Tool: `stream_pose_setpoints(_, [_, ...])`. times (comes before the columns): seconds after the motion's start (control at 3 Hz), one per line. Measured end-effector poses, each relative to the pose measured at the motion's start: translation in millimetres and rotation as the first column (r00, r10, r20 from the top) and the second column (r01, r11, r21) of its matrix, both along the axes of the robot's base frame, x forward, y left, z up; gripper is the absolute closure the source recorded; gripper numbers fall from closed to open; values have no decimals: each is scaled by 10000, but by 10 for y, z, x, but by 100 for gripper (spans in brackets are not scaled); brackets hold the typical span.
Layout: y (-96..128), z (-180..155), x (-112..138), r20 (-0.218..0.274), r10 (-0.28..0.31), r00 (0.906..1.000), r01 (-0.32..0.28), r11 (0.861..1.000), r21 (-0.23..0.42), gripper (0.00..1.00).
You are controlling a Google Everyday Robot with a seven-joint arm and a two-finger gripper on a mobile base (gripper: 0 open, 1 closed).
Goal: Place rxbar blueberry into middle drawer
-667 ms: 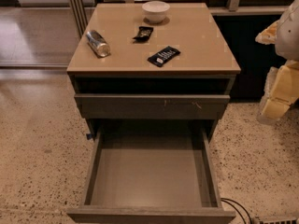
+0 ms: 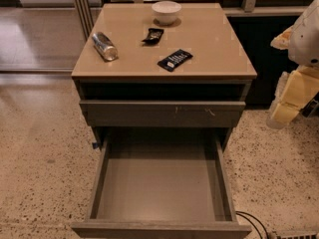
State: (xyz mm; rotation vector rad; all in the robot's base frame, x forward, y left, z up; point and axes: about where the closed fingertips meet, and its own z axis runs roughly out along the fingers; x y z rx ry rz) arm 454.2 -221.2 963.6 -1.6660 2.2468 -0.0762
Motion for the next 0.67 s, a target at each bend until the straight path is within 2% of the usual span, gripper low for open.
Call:
stream_pose_setpoints(0.33, [-55,-183,323,-276,-136,9995,144,9995,289,0])
stream_pose_setpoints(0.67, [-40,-353,711,-335,-87,9994,105,9984,562,0])
